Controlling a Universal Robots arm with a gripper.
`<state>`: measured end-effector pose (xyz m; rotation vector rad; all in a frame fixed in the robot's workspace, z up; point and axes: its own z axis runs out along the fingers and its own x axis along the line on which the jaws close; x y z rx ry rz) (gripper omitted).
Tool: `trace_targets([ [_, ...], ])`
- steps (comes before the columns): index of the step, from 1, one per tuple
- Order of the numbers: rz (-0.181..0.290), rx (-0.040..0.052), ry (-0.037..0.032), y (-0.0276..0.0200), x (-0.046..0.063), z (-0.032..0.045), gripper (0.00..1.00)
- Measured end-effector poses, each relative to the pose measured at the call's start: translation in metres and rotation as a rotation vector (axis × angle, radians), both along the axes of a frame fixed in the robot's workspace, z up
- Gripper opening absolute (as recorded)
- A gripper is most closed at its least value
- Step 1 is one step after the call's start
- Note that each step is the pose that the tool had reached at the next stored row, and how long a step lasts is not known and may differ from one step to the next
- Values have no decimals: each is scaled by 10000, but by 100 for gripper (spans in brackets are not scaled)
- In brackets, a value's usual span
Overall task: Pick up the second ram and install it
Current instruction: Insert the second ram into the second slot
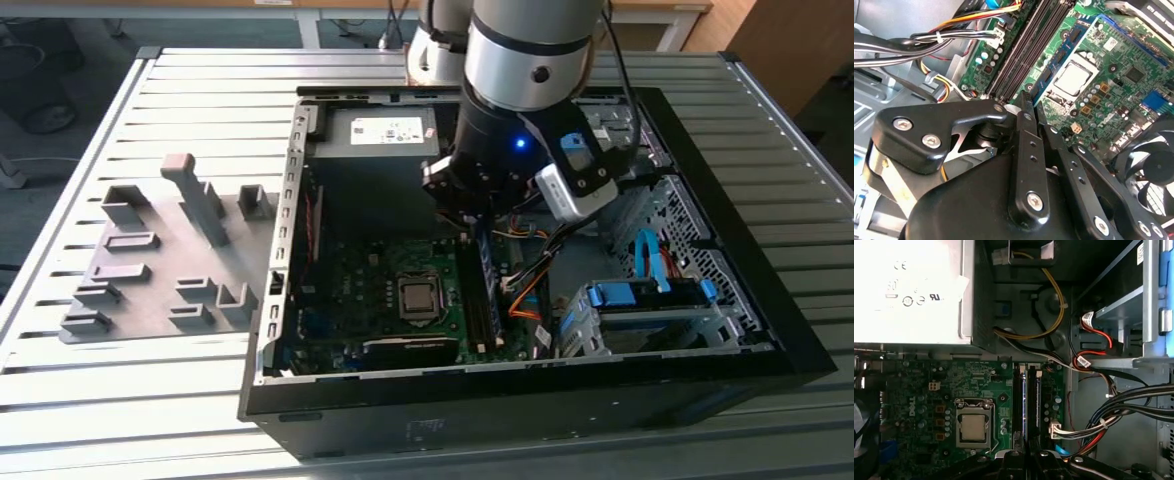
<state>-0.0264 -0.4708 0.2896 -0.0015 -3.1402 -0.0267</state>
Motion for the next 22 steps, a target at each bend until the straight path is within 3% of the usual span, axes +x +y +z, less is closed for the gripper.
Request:
trace_targets([
  [8, -55, -23, 4, -2, 1, -175, 14],
  [15, -189, -42, 2, -1, 1, -199, 14],
  [22, -197, -13, 8, -31, 1, -300, 14],
])
